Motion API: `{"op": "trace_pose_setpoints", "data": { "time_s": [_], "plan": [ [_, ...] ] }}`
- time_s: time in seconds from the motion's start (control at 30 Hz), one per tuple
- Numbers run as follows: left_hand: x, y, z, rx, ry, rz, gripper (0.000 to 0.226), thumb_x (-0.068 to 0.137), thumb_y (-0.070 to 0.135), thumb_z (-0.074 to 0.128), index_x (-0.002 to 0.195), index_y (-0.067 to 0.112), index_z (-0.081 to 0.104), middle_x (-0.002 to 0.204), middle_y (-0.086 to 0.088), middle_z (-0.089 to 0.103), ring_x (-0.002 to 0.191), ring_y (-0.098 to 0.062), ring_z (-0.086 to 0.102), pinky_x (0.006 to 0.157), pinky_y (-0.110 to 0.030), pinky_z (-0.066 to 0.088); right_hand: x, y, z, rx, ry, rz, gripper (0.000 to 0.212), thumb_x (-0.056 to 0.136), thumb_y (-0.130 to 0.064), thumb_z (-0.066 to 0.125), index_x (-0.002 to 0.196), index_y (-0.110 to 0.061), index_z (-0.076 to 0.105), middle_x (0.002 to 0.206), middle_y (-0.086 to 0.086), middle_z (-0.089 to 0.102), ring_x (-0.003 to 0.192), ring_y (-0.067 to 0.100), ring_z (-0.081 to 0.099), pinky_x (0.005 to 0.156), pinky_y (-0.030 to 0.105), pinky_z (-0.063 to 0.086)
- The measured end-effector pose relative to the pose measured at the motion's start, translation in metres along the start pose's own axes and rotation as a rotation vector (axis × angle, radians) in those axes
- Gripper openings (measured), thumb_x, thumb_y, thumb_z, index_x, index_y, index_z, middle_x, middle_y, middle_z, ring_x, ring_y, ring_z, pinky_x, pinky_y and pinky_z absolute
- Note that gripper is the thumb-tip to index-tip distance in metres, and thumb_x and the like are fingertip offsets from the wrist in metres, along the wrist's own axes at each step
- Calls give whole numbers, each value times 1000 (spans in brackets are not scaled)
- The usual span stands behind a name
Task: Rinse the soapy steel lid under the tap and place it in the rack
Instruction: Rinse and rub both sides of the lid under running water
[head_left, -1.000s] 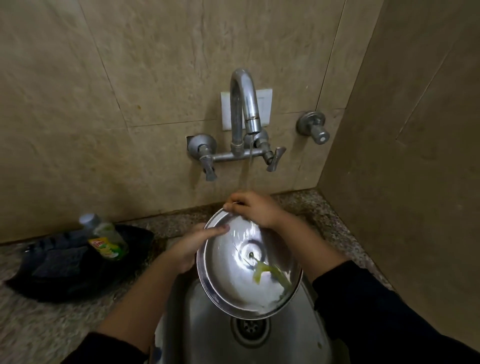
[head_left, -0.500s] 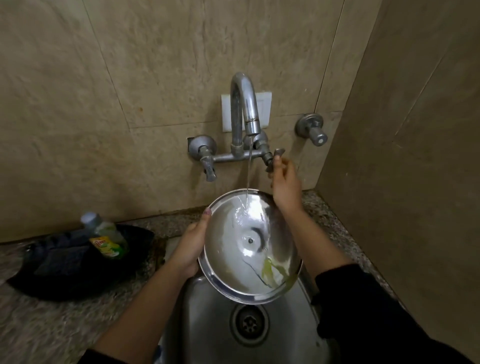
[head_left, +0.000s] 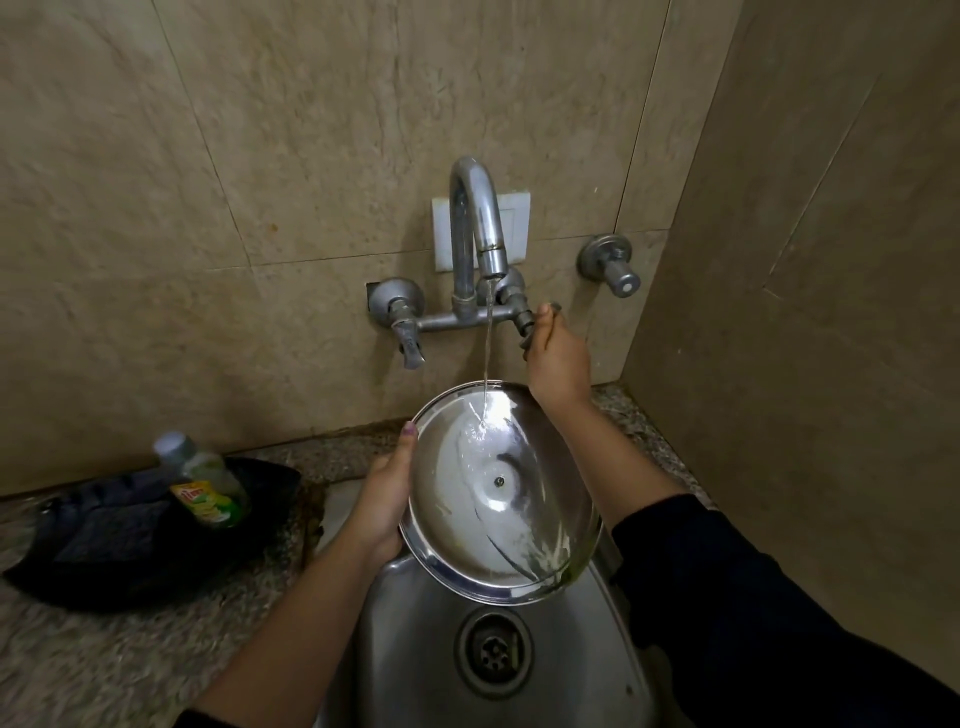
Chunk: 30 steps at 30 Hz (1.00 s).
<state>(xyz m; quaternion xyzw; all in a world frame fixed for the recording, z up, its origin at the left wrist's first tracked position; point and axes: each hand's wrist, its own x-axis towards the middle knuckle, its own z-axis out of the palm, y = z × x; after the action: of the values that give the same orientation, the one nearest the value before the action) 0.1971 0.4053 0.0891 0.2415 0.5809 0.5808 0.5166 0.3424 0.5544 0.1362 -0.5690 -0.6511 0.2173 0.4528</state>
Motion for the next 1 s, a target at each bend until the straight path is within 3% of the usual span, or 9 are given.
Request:
{"op": "trace_pose_setpoints", "data": {
  "time_s": [0.23, 0.33, 0.4, 0.5, 0.67, 0.8, 0.87, 0.93, 1.0],
  "plan": [
    [1, -4, -1, 26, 27, -7, 38, 92, 51, 47, 86, 22, 71, 68, 4, 76, 59, -11, 72, 46, -20, 51, -4, 1, -2, 109, -94, 103, 53, 100, -51, 18, 110, -14, 55, 90, 6, 66, 82, 25, 63, 72, 35, 46],
    [2, -5, -1, 11, 39, -15, 41, 92, 53, 46, 91, 20, 72, 75, -1, 77, 66, -15, 74, 52, -23, 53, -38, 23, 2, -130, -139, 46, 55, 99, -47, 29, 142, -14, 35, 128, 10, 56, 120, 29, 52, 98, 42, 42],
    [2, -5, 0, -8, 69, -20, 42, 93, 52, 46, 90, 18, 71, 71, 0, 77, 62, -14, 73, 48, -21, 52, -76, 41, 8, -486, -175, -106, 63, 99, -44, 29, 150, -9, 18, 154, 14, 29, 142, 29, 26, 117, 43, 18],
    [0, -10, 6, -20, 77, -43, 43, 94, 50, 45, 87, 15, 71, 69, -1, 76, 61, -14, 73, 46, -19, 51, -103, 46, 22, -565, -300, -182, 68, 99, -48, 21, 153, -12, 1, 162, 7, -1, 149, 22, -4, 118, 43, -4],
    [-5, -10, 6, -36, 154, 0, 44, 94, 48, 46, 82, 13, 71, 74, -7, 76, 64, -18, 72, 53, -22, 53, -142, 48, 29, -419, -598, -643, 65, 98, -48, 24, 153, -24, 0, 160, -8, -8, 147, 8, -11, 121, 39, 2],
    [-9, -9, -2, 21, 206, 45, 43, 93, 48, 49, 75, 15, 69, 60, 2, 73, 52, -6, 69, 46, -18, 50, -131, 71, 10, -545, -503, -434, 67, 97, -52, 24, 153, -24, -2, 162, -3, -8, 148, 13, -13, 121, 40, -1],
    [-13, -15, 4, 12, 167, 22, 43, 94, 47, 48, 78, 15, 70, 64, 0, 75, 58, -10, 72, 50, -19, 53, -114, 55, 17, -527, -413, -297, 69, 98, -49, 26, 153, -18, -3, 162, 1, -8, 148, 16, -12, 121, 37, -4],
    [-15, -19, 10, -10, 136, 25, 43, 94, 46, 47, 82, 13, 72, 74, -4, 77, 69, -16, 74, 59, -23, 56, -118, 34, 32, -446, -369, -384, 67, 98, -43, 28, 153, -13, 3, 162, 6, -2, 149, 19, -6, 121, 38, 3],
    [-15, -18, 12, -18, 145, 55, 43, 95, 44, 47, 79, 13, 73, 74, -3, 77, 67, -13, 73, 54, -18, 54, -139, 36, 37, -405, -472, -600, 63, 98, -41, 25, 153, -16, 5, 162, 5, 2, 149, 16, -4, 120, 37, 6]
  ]
}}
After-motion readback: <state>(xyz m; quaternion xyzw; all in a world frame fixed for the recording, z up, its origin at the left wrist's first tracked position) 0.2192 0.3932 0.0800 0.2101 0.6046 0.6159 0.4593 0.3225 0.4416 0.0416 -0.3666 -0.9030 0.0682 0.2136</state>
